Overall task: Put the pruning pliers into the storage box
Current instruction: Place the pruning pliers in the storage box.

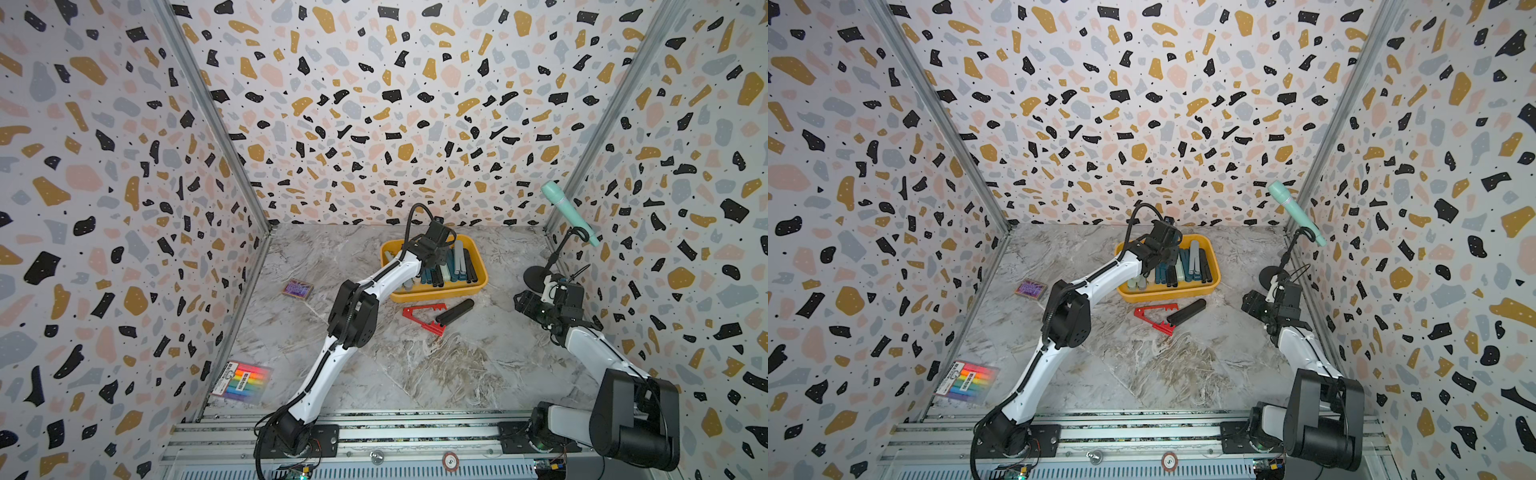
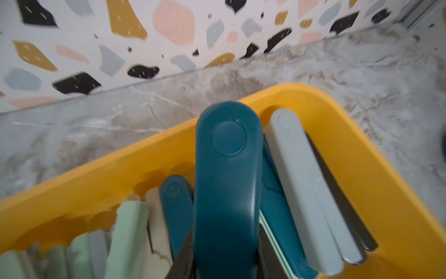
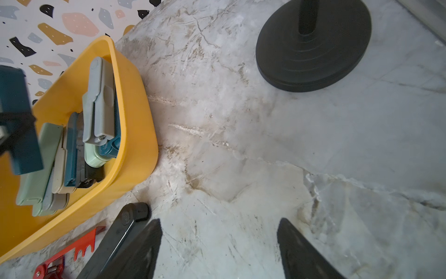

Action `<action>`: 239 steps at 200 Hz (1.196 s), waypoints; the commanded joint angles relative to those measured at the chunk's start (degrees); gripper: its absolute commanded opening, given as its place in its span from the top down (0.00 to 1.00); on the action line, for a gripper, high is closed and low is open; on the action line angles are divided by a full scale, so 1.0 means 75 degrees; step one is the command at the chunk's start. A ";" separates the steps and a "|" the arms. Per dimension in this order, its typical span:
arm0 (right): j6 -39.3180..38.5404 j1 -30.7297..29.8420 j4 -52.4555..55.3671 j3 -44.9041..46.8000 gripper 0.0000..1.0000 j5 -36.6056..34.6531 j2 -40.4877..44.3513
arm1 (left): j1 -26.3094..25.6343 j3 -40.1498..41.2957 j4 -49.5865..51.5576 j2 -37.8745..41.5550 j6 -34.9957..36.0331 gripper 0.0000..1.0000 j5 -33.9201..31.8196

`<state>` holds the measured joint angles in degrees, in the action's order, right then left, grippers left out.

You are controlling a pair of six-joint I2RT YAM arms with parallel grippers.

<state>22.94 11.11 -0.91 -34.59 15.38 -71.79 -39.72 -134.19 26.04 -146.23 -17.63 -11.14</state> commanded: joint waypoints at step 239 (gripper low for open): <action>-0.0050 -0.0047 -0.0048 -0.0368 0.23 -0.0069 -0.0335 | 0.0318 0.1498 -0.0008 0.0771 -0.0502 1.00 -0.0003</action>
<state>23.00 11.00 -2.11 -35.00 15.38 -74.74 -38.72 -123.52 26.81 -142.96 -20.03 -10.76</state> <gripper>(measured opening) 0.772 0.281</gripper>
